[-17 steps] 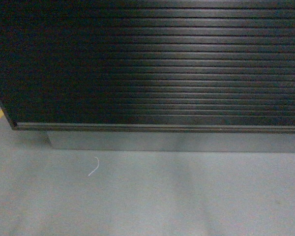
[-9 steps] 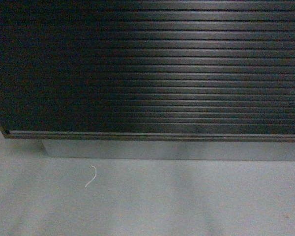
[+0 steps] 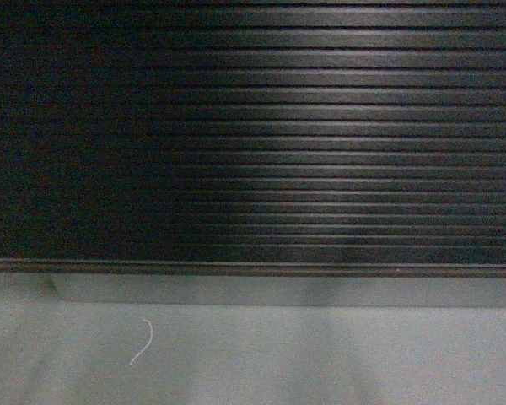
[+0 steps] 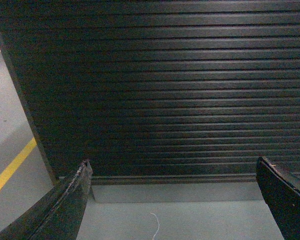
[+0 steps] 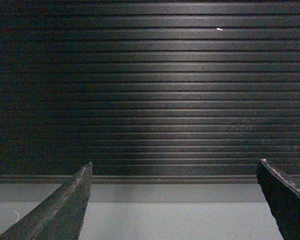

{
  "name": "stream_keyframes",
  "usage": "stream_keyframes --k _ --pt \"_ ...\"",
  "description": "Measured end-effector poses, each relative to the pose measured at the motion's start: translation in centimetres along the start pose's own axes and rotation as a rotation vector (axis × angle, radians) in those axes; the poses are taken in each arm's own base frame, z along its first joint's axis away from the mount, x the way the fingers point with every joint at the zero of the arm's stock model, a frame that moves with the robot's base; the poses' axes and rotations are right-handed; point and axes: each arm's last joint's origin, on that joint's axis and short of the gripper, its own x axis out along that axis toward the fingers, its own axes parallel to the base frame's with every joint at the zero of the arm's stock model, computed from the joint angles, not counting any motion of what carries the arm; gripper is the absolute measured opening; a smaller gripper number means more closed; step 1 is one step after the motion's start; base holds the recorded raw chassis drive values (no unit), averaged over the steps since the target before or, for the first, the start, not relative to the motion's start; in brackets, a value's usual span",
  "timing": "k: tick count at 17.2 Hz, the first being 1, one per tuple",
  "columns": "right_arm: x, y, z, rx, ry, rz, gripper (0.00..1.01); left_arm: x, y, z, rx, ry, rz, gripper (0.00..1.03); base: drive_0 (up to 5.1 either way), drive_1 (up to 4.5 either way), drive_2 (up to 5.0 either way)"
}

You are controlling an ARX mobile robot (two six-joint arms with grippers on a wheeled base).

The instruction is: Place dark red mango on scale at checkout

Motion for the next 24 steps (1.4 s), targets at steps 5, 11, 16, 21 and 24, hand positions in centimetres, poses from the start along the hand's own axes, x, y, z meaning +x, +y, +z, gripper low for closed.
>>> stream_keyframes --k 5,11,16,21,24 --pt "0.00 0.00 0.03 0.000 -0.003 0.000 0.98 0.00 0.00 0.00 0.000 0.000 0.000 0.98 -0.1 3.14 -3.3" --pt "0.00 0.00 0.01 0.000 -0.002 0.000 0.98 0.00 0.00 0.00 0.000 0.000 0.001 0.98 -0.1 3.10 -3.3" --pt "0.00 0.00 0.01 0.000 -0.001 0.000 0.98 0.00 0.00 -0.01 0.000 0.001 0.000 0.98 -0.1 3.10 -3.3" --pt "0.00 0.00 0.01 0.000 -0.001 0.000 0.98 0.00 0.00 -0.01 0.000 0.001 0.000 0.98 0.0 0.00 0.0" --pt "0.00 0.00 0.01 0.000 -0.001 0.000 0.98 0.00 0.00 -0.01 0.000 0.001 0.000 0.98 0.0 0.00 0.0"
